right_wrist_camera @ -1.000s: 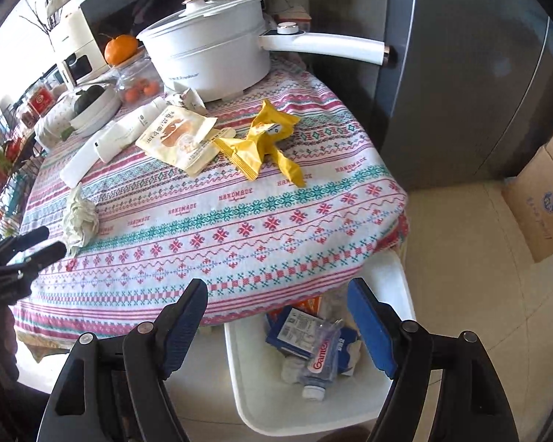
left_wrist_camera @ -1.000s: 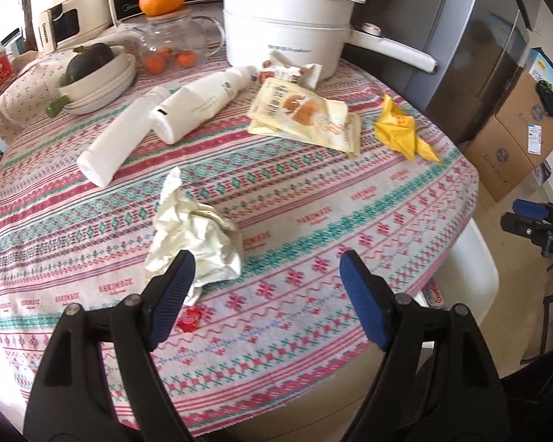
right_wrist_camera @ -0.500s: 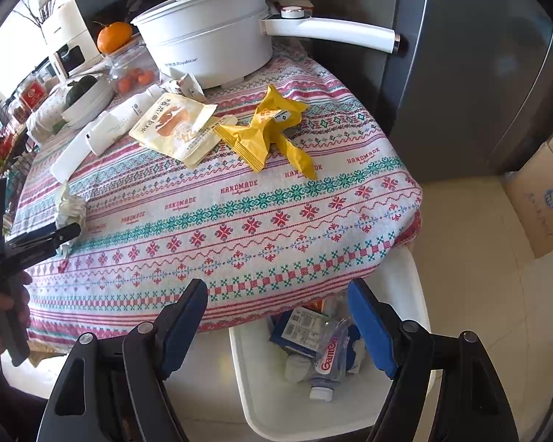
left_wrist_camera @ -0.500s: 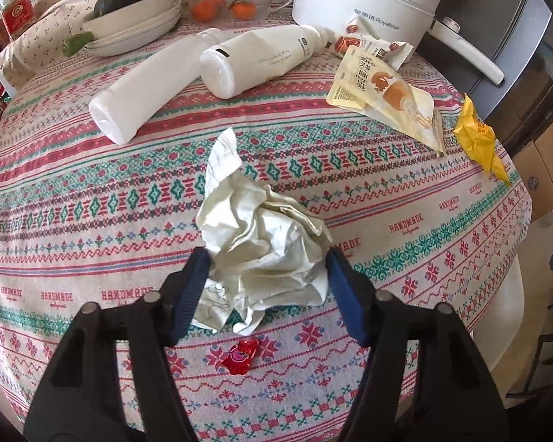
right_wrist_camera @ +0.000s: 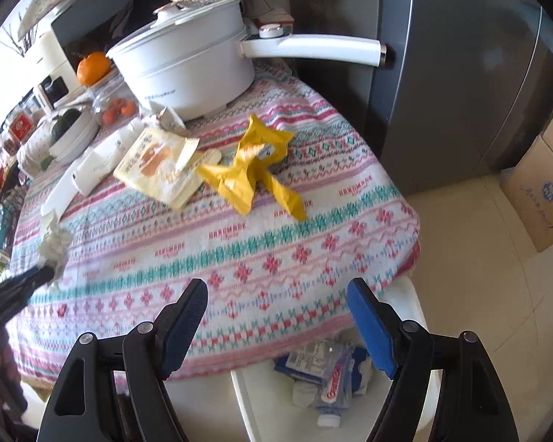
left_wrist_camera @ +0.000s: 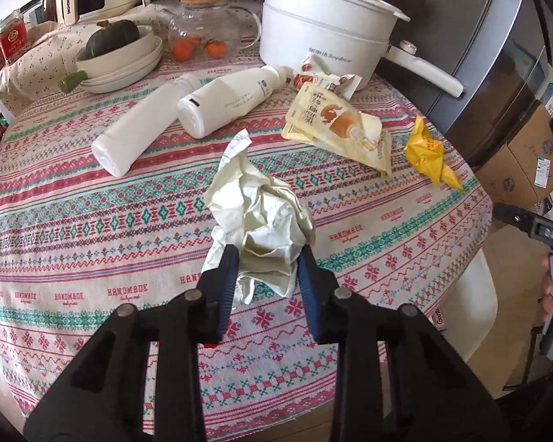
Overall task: Collect trash
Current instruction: 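Grasp the cream crumpled paper with the left tool, then grasp the yellow snack wrapper with the right tool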
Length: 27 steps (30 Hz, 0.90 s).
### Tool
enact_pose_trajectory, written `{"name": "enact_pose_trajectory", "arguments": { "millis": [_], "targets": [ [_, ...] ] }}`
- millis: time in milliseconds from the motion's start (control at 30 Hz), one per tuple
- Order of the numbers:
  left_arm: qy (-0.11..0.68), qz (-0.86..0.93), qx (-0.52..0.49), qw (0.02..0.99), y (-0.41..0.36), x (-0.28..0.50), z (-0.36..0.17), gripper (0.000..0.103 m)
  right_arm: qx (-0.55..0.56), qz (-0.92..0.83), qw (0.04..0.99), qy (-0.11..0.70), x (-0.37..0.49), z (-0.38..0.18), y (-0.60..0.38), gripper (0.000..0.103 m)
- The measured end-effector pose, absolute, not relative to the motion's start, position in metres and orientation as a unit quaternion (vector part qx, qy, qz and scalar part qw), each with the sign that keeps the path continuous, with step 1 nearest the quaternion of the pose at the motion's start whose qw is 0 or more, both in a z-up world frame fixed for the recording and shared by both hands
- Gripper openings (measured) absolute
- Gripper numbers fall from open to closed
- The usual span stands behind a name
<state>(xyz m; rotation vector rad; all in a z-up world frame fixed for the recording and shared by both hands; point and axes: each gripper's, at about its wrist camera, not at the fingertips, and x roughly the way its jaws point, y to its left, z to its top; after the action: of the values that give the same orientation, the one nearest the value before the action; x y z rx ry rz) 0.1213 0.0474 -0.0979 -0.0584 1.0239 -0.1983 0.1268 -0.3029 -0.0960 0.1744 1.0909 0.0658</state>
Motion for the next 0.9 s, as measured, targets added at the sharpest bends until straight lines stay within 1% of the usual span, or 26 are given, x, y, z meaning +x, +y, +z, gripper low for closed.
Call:
{"name": "enact_pose_trajectory", "arguments": {
  "millis": [100, 300, 500, 533, 633, 700, 733, 767, 833, 867, 900],
  "targets": [
    [0.478, -0.106, -0.019, 0.872, 0.045, 0.113, -0.087, 0.034, 0.109, 0.028, 0.856, 0.505, 0.147, -0.099, -0.304, 0.08],
    [0.468, -0.102, -0.001, 0.878, 0.041, 0.112, -0.078, 0.034, 0.209, 0.02, 0.849, 0.485, 0.188, -0.115, -0.307, 0.079],
    [0.471, -0.098, -0.005, 0.877, 0.041, 0.118, -0.08, 0.034, 0.226, 0.003, 0.849, 0.477, 0.223, -0.138, -0.305, 0.079],
    [0.471, -0.099, -0.004, 0.876, 0.041, 0.119, -0.081, 0.034, 0.226, 0.005, 0.849, 0.478, 0.228, -0.142, -0.304, 0.077],
    [0.473, -0.098, -0.004, 0.876, 0.041, 0.121, -0.082, 0.034, 0.218, 0.011, 0.845, 0.488, 0.237, -0.157, -0.3, 0.068],
    [0.474, -0.097, -0.006, 0.875, 0.04, 0.121, -0.082, 0.035, 0.226, 0.024, 0.841, 0.49, 0.238, -0.162, -0.299, 0.059],
    [0.474, -0.097, -0.006, 0.875, 0.04, 0.121, -0.082, 0.035, 0.237, 0.036, 0.836, 0.493, 0.239, -0.165, -0.298, 0.05],
    [0.474, -0.096, -0.006, 0.875, 0.04, 0.121, -0.082, 0.035, 0.249, 0.049, 0.831, 0.495, 0.24, -0.166, -0.298, 0.036],
    [0.475, -0.097, -0.006, 0.875, 0.038, 0.121, -0.083, 0.035, 0.262, 0.069, 0.824, 0.497, 0.24, -0.166, -0.298, 0.027],
    [0.475, -0.098, -0.007, 0.875, 0.038, 0.12, -0.083, 0.035, 0.251, 0.069, 0.827, 0.498, 0.239, -0.164, -0.296, 0.019],
    [0.475, -0.099, -0.006, 0.875, 0.037, 0.12, -0.082, 0.035, 0.24, 0.077, 0.828, 0.5, 0.238, -0.163, -0.294, 0.016]
  ]
}}
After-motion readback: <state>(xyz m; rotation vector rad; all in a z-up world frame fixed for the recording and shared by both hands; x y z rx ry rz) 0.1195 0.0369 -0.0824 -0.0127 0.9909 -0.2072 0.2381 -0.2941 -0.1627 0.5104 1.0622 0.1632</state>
